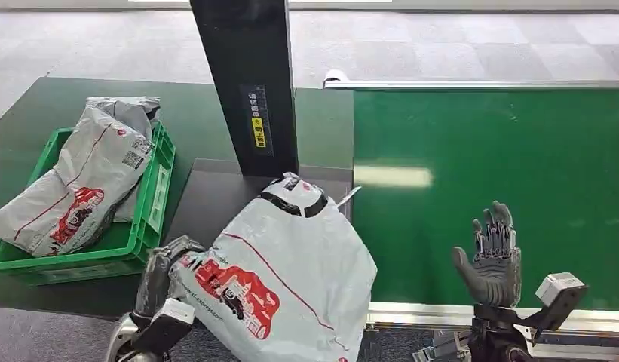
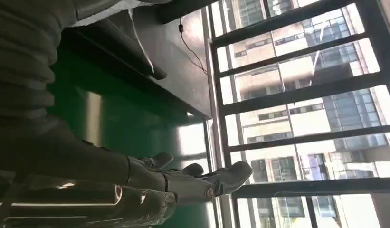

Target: Moved the parcel from conveyor to table for the left to box.

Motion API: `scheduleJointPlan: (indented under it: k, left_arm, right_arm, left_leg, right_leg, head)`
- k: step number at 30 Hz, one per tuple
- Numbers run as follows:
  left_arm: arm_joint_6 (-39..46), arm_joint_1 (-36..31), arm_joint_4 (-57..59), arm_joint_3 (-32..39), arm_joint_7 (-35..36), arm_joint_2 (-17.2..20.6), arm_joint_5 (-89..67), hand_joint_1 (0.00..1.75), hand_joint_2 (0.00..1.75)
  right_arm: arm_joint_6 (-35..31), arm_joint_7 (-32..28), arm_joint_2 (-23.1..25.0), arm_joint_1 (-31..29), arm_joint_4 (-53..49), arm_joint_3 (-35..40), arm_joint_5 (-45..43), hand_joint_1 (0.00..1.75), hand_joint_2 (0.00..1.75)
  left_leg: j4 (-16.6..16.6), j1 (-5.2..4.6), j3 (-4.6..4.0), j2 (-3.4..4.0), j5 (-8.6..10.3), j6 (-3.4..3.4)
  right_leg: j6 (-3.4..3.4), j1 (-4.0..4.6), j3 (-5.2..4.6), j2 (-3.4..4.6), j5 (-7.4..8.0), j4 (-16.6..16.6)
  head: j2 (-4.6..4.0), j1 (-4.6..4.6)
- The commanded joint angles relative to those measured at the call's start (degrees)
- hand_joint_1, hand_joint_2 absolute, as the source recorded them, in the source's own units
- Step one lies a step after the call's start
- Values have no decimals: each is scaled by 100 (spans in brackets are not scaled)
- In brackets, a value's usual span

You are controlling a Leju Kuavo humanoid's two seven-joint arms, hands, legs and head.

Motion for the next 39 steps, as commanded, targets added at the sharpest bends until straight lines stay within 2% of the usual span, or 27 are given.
scheduleJointPlan:
  k: [1,6,11,13,16,20,27,30,31,32,34,35,36,38,39]
  left_arm:
    - [384,-1066,-40,110,203,665,-211,175,175]
    - [759,-2633,273,842,414,1396,291,175,175]
    - [898,-3451,226,1326,670,1747,474,175,175]
    - [1134,-3930,533,1476,815,2059,246,175,175]
    - [1041,-4458,1135,1730,968,2574,421,175,175]
    - [986,-4920,1922,2020,1016,2870,690,175,175]
    - [1042,-5157,2928,2187,976,3073,849,175,175]
    - [1115,-5058,3251,2131,943,3091,720,173,175]
    - [1134,-5045,3263,2133,936,3085,717,162,175]
    - [1285,-4897,3356,2112,918,3084,563,143,175]
    - [1534,-4601,3464,2097,913,3076,294,126,175]
    - [1607,-4457,3482,2089,889,3060,189,112,175]
    - [1646,-4324,3480,2092,920,3039,80,108,175]
    - [1665,-4111,3479,2120,958,3012,-12,134,175]
    - [1713,-3983,3527,2141,1064,3030,-168,134,175]
  right_arm:
    - [-37,-120,45,-282,658,173,13,0,175]
    - [-72,-183,83,-177,516,245,-62,0,175]
    - [-145,-196,7,-264,593,354,-186,0,175]
    - [-210,-198,-51,-413,718,408,-274,0,175]
    - [-326,-208,-163,-458,718,473,-421,0,175]
    - [-427,-205,-238,-450,687,522,-554,0,175]
    - [-546,-226,-282,-554,805,738,-620,0,175]
    - [-610,-243,-302,-588,821,809,-656,0,175]
    - [-613,-244,-304,-589,820,813,-658,0,175]
    - [-636,-250,-316,-599,817,839,-670,0,175]
    - [-656,-250,-327,-625,811,867,-682,0,175]
    - [-664,-250,-319,-624,777,868,-686,0,175]
    - [-675,-243,-286,-603,694,849,-690,0,175]
    - [-705,-178,-218,-565,548,813,-687,0,175]
    - [-726,-105,-159,-541,442,778,-636,0,175]
  left_leg:
    - [-2,7,-5,-6,9,-2]
    - [7,12,-15,-17,11,-4]
    - [10,13,-13,-10,10,-6]
    - [11,16,-14,-7,13,-6]
    - [15,16,-16,5,13,-7]
    - [4,12,-5,9,15,-8]
    - [-5,13,-1,10,19,-5]
    - [-5,13,-5,7,23,-6]
    - [-4,13,-5,4,22,-6]
    - [-11,11,-1,3,25,-6]
    - [-24,3,12,7,27,-5]
    - [-25,8,11,12,27,-6]
    - [-24,-1,17,12,22,-4]
    - [-26,-1,18,10,22,-5]
    - [-21,3,14,12,20,-5]
  right_leg:
    - [-3,7,-3,2,8,-4]
    - [-4,12,-7,-9,7,5]
    - [-5,12,-9,-2,5,10]
    - [-4,15,-10,1,8,10]
    - [-5,16,-17,10,8,19]
    - [-5,12,-9,13,9,12]
    - [-2,12,-5,16,13,0]
    - [-3,12,-9,13,15,2]
    - [-3,13,-8,11,13,2]
    - [-3,10,-6,10,15,-2]
    - [-2,3,5,14,16,-10]
    - [-3,8,3,20,20,-15]
    - [-1,-1,6,16,11,-7]
    - [-1,-1,9,16,11,-9]
    - [-2,3,6,17,11,-8]
  head:
    - [0,2]
    - [0,2]
    - [0,0]
    - [0,2]
    - [0,0]
    - [0,-2]
    - [0,2]
    - [0,2]
    - [0,2]
    - [0,7]
    - [0,4]
    - [0,0]
    - [0,4]
    - [0,2]
    - [0,0]
